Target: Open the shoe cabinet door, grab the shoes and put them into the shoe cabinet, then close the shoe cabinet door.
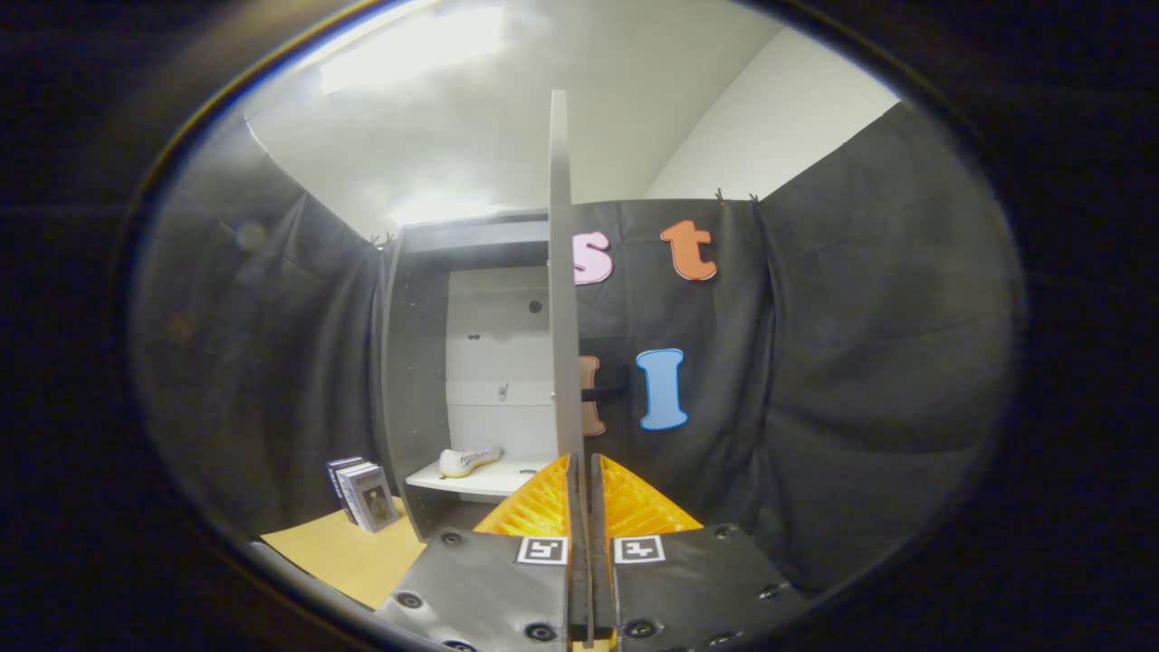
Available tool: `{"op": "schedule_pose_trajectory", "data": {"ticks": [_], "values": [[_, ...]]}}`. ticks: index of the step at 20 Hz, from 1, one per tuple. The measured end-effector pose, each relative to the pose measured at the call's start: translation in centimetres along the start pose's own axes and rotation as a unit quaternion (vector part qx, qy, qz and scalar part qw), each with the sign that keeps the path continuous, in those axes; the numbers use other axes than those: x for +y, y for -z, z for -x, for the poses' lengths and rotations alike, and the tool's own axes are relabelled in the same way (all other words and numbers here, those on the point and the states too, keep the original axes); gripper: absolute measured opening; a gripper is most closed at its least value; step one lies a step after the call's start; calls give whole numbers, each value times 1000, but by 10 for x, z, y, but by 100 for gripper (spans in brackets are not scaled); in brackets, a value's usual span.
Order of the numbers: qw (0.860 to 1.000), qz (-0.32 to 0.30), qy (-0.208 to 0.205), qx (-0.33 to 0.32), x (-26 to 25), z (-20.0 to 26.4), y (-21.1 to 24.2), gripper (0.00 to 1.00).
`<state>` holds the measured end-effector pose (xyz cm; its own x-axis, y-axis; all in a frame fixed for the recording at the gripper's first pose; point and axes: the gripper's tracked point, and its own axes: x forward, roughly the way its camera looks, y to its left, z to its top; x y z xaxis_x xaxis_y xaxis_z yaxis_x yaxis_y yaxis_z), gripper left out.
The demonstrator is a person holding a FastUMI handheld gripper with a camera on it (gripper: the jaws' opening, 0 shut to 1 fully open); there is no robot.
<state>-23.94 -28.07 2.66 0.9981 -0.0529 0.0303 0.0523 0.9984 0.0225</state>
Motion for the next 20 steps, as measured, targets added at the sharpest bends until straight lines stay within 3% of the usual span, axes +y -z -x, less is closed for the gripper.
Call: {"op": "schedule_pose_trajectory", "data": {"ticks": [6, 9, 12, 14, 20], "values": [[999, -12, -43, 11, 48, 7, 26, 4], [996, -24, -61, 60, 75, 4, 70, 4], [988, -45, -85, 120, 104, 0, 124, 11], [981, -55, -94, 160, 123, -2, 163, 7], [964, -46, -74, 251, 142, -14, 261, 7]]}}
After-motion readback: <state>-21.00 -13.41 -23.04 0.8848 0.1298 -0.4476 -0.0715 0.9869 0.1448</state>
